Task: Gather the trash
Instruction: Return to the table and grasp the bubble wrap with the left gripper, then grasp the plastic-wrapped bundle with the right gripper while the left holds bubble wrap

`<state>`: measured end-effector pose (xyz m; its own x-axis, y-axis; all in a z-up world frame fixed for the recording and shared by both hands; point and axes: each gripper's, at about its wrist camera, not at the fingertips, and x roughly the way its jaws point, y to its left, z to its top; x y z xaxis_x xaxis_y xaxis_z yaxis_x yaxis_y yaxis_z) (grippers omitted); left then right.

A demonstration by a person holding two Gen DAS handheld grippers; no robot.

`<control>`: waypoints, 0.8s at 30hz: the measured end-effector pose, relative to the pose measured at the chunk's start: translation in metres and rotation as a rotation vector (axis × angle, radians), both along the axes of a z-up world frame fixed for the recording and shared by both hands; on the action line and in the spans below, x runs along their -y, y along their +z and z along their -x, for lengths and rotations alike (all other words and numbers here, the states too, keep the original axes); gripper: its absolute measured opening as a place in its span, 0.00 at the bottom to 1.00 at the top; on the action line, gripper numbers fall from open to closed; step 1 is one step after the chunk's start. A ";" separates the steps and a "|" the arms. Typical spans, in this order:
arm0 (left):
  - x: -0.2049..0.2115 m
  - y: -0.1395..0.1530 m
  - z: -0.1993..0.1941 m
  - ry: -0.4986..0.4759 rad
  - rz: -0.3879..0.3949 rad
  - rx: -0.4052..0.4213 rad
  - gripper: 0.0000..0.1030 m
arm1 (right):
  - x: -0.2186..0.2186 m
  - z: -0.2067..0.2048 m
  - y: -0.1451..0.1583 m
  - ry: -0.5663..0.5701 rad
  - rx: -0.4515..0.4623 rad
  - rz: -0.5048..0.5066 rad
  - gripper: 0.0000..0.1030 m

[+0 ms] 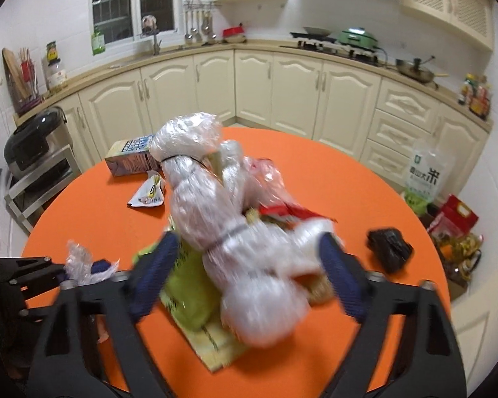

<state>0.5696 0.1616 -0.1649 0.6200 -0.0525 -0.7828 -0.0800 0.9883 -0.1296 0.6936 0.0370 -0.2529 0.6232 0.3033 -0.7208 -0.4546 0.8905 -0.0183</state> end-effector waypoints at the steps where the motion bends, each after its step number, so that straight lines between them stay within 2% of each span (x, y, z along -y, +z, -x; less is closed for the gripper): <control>1: -0.006 0.001 0.001 -0.004 0.016 0.000 0.14 | -0.004 -0.002 -0.002 0.005 -0.003 0.009 0.68; 6: -0.025 0.008 0.018 -0.017 0.043 0.028 0.14 | -0.016 -0.008 -0.017 0.033 -0.045 0.051 0.69; 7: -0.027 0.009 0.019 -0.014 0.044 0.034 0.14 | -0.015 -0.007 -0.018 0.039 -0.048 0.036 0.66; 8: -0.027 0.011 0.020 -0.016 0.041 0.036 0.14 | -0.013 -0.005 -0.017 0.045 -0.044 0.017 0.52; 9: -0.027 0.012 0.021 -0.020 0.039 0.038 0.14 | -0.010 -0.001 -0.014 0.036 -0.027 0.005 0.44; 14: -0.021 0.030 0.040 -0.032 0.051 0.055 0.14 | 0.014 0.024 0.003 0.012 -0.001 -0.082 0.35; 15: -0.019 0.034 0.044 -0.034 0.056 0.058 0.14 | 0.020 0.030 0.008 0.016 0.006 -0.107 0.28; 19: -0.009 0.050 0.056 -0.055 0.061 0.086 0.14 | 0.049 0.049 0.021 0.023 -0.038 -0.249 0.23; 24: 0.016 0.067 0.071 -0.095 0.056 0.106 0.14 | 0.079 0.071 0.019 -0.001 -0.066 -0.287 0.22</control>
